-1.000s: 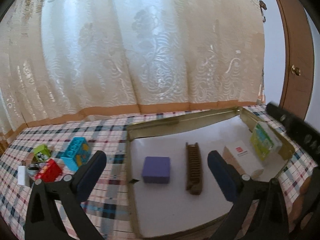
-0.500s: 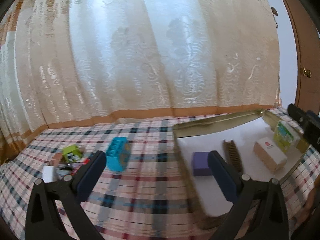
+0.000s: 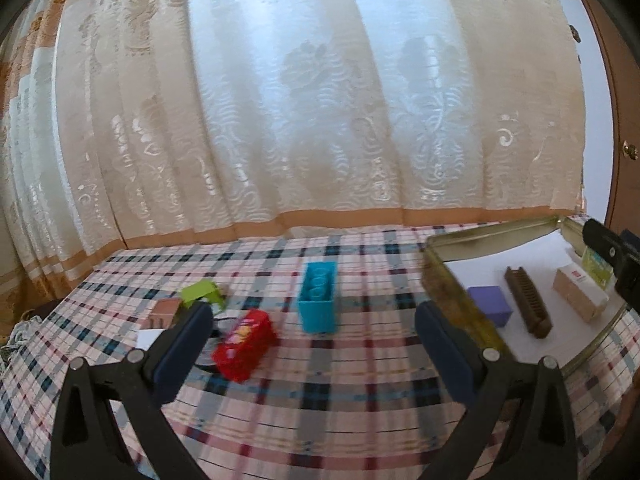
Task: Organize rigid objects
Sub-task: 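Withdraw both tools from the tray toward the remaining objects, then grasp the white charger with the left tool while the right tool moves toward the red brick, then lift the white charger with the left tool while the right tool grasps the red Lego brick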
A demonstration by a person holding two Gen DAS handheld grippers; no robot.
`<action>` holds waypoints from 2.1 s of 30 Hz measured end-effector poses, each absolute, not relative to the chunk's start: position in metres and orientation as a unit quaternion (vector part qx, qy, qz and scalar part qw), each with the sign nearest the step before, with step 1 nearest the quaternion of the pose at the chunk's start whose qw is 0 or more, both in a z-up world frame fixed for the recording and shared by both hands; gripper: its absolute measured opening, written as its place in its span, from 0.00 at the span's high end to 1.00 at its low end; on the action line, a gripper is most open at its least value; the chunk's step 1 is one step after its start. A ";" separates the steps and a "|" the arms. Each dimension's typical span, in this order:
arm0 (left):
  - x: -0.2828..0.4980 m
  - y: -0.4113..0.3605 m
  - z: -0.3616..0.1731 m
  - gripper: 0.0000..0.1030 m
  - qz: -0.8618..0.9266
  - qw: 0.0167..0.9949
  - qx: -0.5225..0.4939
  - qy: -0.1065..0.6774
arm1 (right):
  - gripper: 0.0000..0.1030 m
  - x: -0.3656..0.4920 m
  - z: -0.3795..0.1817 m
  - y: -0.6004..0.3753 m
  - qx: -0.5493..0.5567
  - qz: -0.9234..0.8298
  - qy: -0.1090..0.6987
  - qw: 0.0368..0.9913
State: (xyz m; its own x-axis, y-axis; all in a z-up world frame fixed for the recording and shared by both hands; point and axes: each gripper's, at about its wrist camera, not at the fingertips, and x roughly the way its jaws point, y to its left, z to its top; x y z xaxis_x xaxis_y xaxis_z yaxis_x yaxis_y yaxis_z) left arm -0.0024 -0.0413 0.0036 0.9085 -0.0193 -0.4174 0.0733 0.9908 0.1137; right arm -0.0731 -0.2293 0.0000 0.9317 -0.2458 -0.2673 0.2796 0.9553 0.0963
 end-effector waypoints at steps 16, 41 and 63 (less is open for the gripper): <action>0.024 0.061 -0.005 0.01 0.029 0.968 0.028 0.249 | 0.26 -0.032 -0.006 -0.125 0.064 -0.062 0.158 0.983; 0.066 0.146 -0.047 0.17 0.050 0.912 -0.097 0.395 | 0.26 -0.007 -0.019 -0.073 0.092 0.027 0.228 0.969; 0.043 0.142 -0.023 0.64 0.047 0.945 -0.086 0.311 | 0.26 0.016 -0.040 -0.042 0.062 0.084 0.327 0.939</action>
